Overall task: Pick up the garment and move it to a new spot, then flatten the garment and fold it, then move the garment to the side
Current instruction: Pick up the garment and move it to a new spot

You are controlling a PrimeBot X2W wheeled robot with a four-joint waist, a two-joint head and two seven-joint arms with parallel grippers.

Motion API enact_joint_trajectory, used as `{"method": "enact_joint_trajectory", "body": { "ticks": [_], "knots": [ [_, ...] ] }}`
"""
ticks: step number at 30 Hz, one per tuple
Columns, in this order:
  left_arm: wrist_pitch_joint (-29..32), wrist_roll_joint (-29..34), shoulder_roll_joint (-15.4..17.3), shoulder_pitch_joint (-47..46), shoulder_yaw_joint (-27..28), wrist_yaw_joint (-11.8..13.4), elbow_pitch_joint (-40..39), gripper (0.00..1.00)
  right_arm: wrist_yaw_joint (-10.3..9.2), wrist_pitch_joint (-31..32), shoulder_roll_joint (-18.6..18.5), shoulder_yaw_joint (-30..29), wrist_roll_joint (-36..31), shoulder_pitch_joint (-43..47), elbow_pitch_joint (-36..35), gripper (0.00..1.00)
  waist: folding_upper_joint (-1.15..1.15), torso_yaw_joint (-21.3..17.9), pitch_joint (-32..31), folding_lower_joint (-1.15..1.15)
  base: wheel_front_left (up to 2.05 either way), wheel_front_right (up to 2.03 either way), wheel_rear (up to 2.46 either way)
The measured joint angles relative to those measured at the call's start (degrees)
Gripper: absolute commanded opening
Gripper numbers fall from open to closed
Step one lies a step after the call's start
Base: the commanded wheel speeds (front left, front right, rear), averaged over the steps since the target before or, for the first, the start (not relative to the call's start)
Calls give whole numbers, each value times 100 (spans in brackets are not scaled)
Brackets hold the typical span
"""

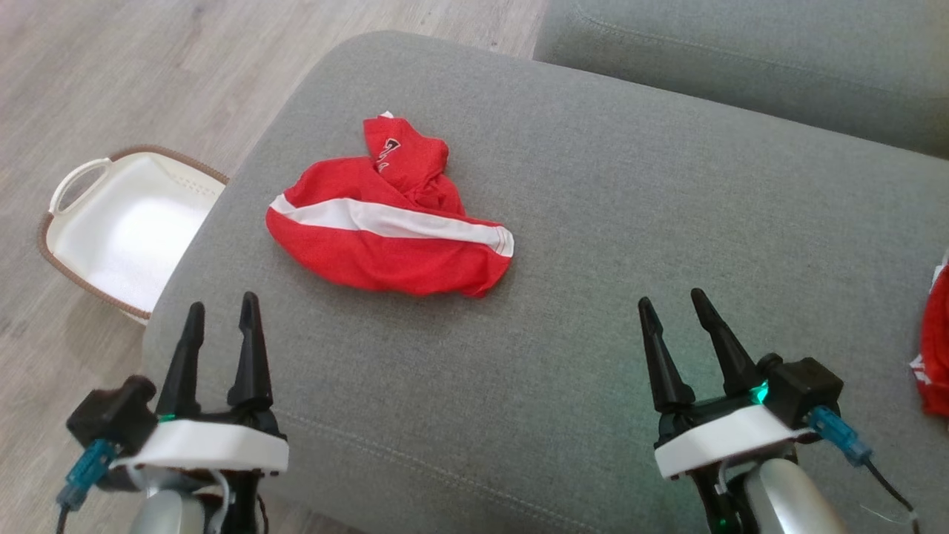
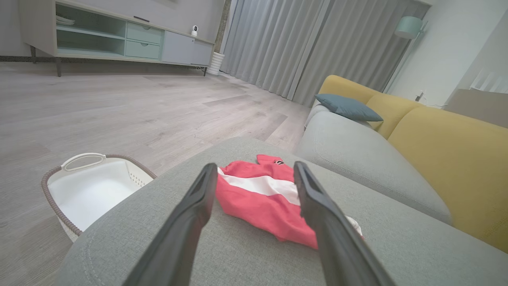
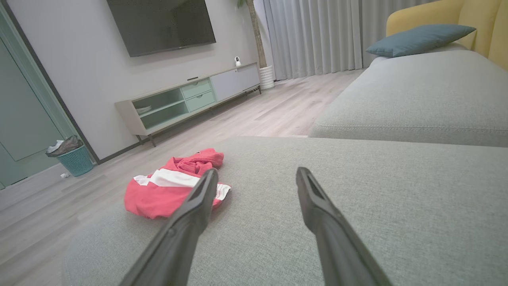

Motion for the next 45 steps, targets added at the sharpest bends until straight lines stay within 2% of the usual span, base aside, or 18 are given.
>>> {"method": "enact_joint_trajectory", "body": {
  "ticks": [7, 14, 19, 26, 31, 37, 41, 45],
  "knots": [
    [0, 1, -4, -91, 164, -10, 36, 100, 0, 0, -1, -19, -12, -108, 25, 100, 0, -91, 174, 0, 0, 0, 0],
    [0, 198, -1, -827, 460, -163, 424, 100, 0, 4, -4, -185, -279, -361, -71, 100, 0, -219, 574, 0, 0, 0, 0],
    [83, 324, 305, -1633, 387, -235, 1200, 100, 0, 197, -8, -500, -603, -637, -471, 100, 0, -302, 977, 0, 0, 0, 0],
    [1056, 338, 788, -3056, -36, -310, 2453, 100, 0, 670, -11, -1095, -1068, -864, -1312, 100, 0, -369, 1590, 0, 0, 0, 0],
    [1779, -159, 933, -3756, -613, -312, 3250, 100, 0, 985, -12, -1287, -1248, -904, -1874, 100, 0, -421, 1966, 1, 0, 0, 0],
    [2125, -821, 1167, -4253, -1424, -354, 3804, 100, 0, 1196, -13, -1282, -1346, -904, -2204, 100, 0, -551, 2248, 1, 0, 0, 0],
    [2201, -965, 1335, -4491, -1596, -353, 4380, 100, 0, 1252, -14, -1225, -1348, -903, -2334, 100, 0, -674, 2353, 1, 0, 0, 0],
    [2225, -1147, 1354, -4764, -1741, -353, 4766, 100, 0, 1299, -14, -1216, -1365, -901, -2388, 100, 0, -779, 2413, 1, 0, 0, 0]
  ]
}}
